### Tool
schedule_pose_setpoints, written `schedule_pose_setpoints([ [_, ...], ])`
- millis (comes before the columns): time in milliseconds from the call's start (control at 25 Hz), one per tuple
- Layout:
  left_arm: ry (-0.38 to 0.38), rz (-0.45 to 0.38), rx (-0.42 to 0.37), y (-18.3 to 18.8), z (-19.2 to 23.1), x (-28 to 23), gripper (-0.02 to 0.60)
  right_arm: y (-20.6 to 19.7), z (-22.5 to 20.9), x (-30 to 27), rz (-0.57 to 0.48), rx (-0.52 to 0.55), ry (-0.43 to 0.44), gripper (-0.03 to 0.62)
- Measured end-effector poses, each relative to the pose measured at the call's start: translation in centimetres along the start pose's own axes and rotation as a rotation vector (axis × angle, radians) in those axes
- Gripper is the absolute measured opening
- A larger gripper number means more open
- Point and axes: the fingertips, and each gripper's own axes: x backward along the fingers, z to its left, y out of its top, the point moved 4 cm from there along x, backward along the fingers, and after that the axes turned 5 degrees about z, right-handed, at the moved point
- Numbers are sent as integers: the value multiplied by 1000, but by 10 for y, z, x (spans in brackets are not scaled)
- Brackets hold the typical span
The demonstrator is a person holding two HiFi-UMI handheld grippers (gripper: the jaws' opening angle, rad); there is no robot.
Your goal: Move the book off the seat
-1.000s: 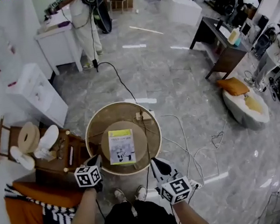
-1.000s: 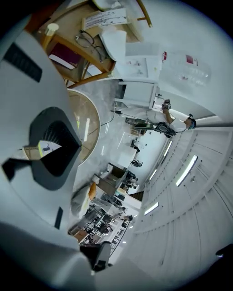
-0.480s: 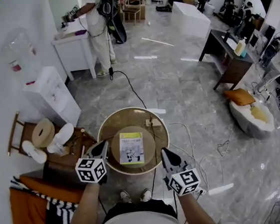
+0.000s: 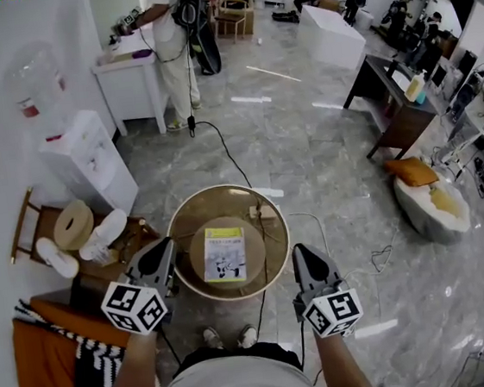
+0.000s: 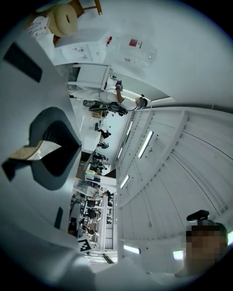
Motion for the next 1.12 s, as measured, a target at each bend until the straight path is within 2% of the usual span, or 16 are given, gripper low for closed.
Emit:
schedule_pose_setpoints([
  [120,4,-10,-7,0,-1,18,17,-1,-7,7,3,-8,-32,21],
  [200,21,-15,19,-4,0,32,17,-3,-13,15,11,-16,-55,21],
  [480,123,-67,93,-10,1,69,16,-13,-32,36,51,-54,-109,21],
  [640,161,-89,65,-5,3,62,17,-4,-30,27,44,-32,-91,21],
  [920,168,-142,-18,15,-1,59,17,20,-25,11,0,23,-67,21],
  [1120,155,-129,10,12,-2,62,17,25,-19,7,5,44,-59,21],
])
